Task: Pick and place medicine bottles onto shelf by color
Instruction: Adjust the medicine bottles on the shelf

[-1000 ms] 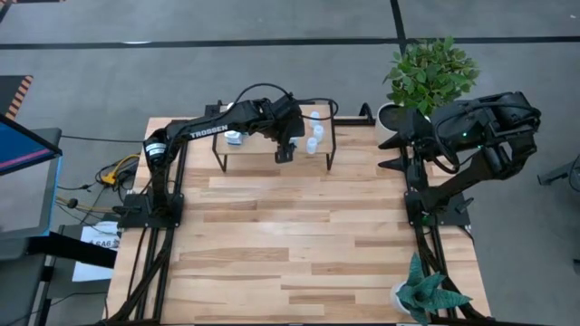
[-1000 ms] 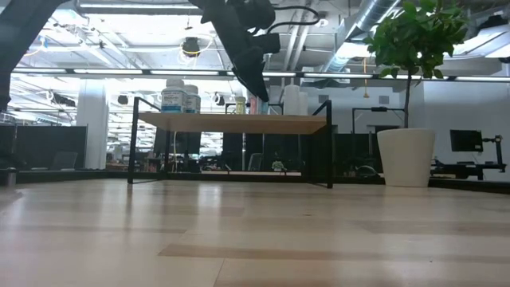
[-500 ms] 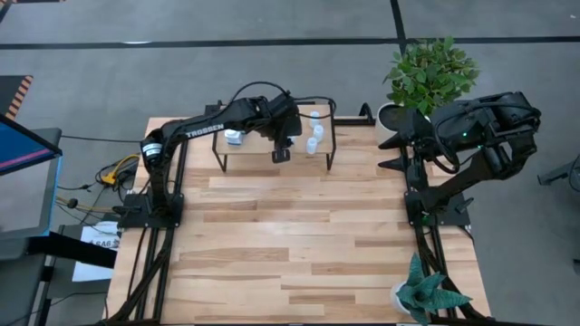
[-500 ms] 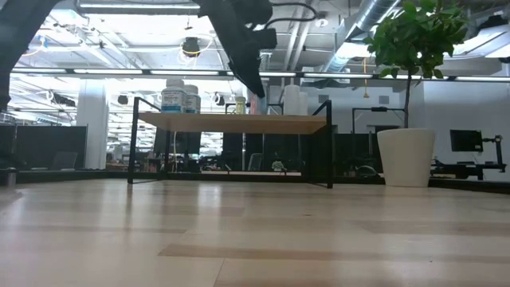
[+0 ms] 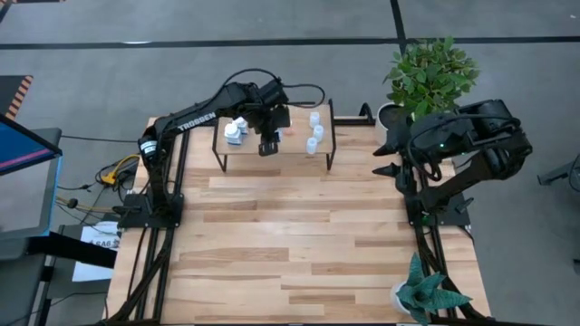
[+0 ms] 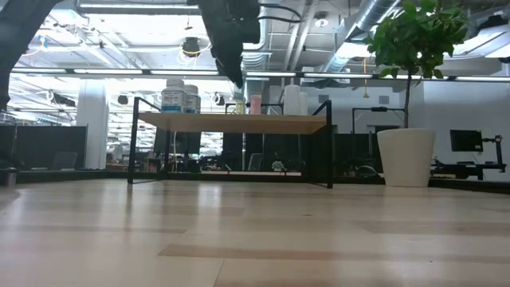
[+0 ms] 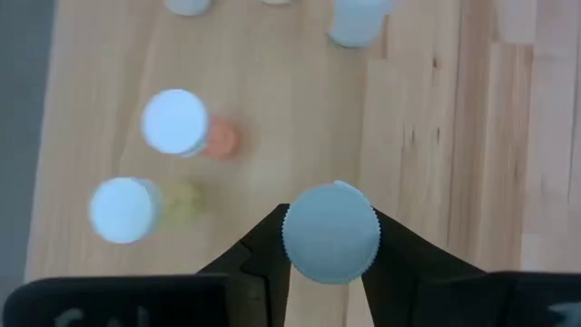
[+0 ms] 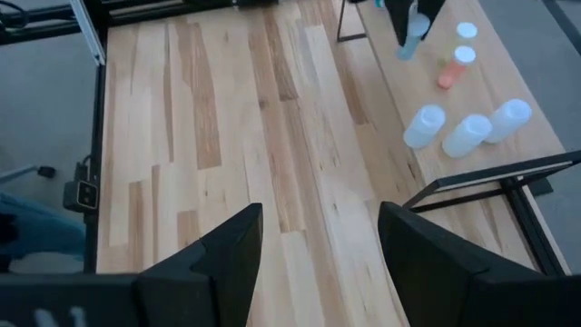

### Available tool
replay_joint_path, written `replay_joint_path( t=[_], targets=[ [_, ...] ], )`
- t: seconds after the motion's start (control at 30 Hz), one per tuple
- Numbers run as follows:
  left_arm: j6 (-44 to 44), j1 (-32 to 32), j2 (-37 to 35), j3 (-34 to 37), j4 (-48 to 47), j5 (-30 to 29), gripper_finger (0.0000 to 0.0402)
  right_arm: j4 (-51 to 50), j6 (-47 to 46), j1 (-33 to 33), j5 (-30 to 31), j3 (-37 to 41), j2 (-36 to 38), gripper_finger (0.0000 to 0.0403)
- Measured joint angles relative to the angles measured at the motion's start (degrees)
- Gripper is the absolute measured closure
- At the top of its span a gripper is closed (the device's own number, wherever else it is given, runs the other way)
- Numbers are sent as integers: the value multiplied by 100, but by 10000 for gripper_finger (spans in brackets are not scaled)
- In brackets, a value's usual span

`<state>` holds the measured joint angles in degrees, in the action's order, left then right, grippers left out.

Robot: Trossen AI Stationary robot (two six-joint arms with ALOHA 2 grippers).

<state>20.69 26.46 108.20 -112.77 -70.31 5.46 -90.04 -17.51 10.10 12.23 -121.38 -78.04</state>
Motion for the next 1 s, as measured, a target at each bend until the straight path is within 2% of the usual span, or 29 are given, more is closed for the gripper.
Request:
replay_joint_path(
  t=[0.2, 0.33, 0.63, 1.0],
  targets=[
    [63, 238, 0, 26, 178, 204, 319, 13, -3, 1, -2, 10, 2, 163],
    [106, 310, 7, 207, 200, 283, 308, 16, -6, 1, -2, 10, 0, 163],
    [128, 316, 11, 531, 750, 282, 303, 17, -6, 1, -1, 10, 0, 163],
    [365, 327, 54, 544, 725, 66, 309, 17, -8, 1, 0, 10, 0, 163]
  ],
)
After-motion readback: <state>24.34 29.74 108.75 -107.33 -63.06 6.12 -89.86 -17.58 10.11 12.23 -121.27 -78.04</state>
